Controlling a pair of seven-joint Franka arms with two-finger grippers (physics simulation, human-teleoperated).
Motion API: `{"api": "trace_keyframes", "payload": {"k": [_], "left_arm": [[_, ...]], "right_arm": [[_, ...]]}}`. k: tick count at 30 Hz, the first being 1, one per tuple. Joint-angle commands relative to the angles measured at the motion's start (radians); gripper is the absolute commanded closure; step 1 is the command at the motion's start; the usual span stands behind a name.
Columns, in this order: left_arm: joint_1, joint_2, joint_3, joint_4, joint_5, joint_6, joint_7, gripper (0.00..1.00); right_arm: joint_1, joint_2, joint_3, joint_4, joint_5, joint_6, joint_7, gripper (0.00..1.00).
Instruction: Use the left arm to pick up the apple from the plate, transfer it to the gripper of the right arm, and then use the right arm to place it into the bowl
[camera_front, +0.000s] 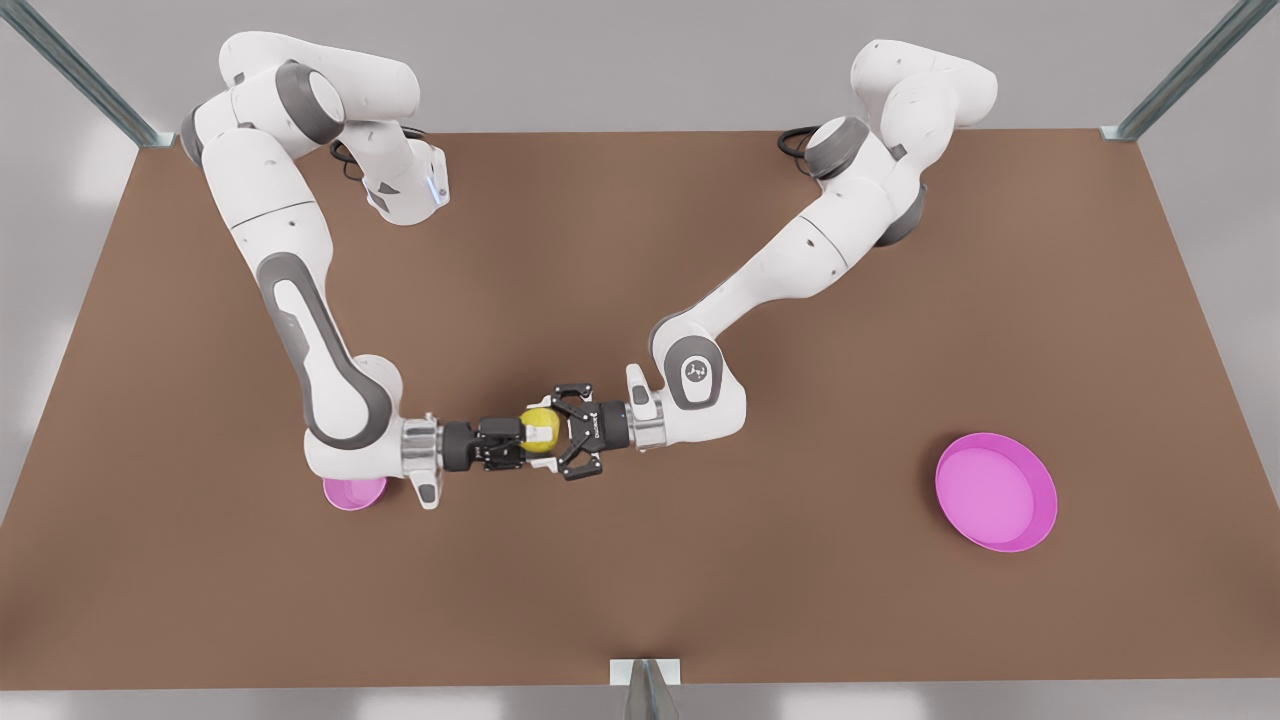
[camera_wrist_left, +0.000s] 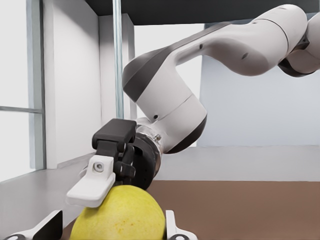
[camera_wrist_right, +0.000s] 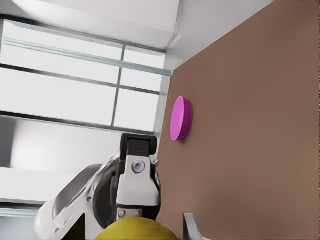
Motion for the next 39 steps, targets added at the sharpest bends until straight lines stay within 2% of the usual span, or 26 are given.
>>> {"api": "trace_keyframes", "payload": {"k": [1,7,16,24,33,34,36,38,39], "left_arm": [[0.000,-0.003,-0.001,0.000,-0.001,0.001,0.016,0.01],[0.002,-0.005,0.001,0.000,-0.001,0.003,0.016,0.01],[0.003,-0.005,0.003,0.000,0.001,0.004,0.016,0.01],[0.003,-0.007,0.006,0.000,0.001,0.004,0.016,0.01],[0.038,-0.019,0.015,-0.003,0.012,0.003,-0.022,0.01],[0.074,-0.043,0.044,-0.012,0.143,0.001,-0.195,0.01],[0.149,-0.108,0.058,-0.035,0.665,-0.017,-0.786,0.00],[0.270,-0.180,0.055,-0.036,1.276,-0.342,-1.405,0.00],[0.316,-0.210,0.056,-0.036,1.366,-0.463,-1.473,0.00]], "right_arm": [[0.001,-0.002,-0.002,0.000,-0.005,-0.007,-0.022,0.21],[0.001,0.000,-0.002,0.000,-0.005,-0.007,-0.019,0.26],[-0.001,-0.002,-0.003,0.000,-0.008,-0.007,-0.013,0.27],[-0.053,-0.011,-0.003,-0.002,-0.081,-0.026,-0.007,0.27],[-0.197,-0.008,-0.006,0.003,-0.293,-0.060,0.030,0.29],[-0.214,-0.008,-0.006,0.003,-0.307,-0.076,0.030,0.29],[-0.251,-0.009,-0.006,0.008,-0.362,-0.080,0.033,0.29],[-0.298,-0.012,-0.003,0.014,-0.455,-0.082,0.036,0.30],[-0.314,-0.014,0.001,0.015,-0.480,-0.092,0.036,0.30]]}}
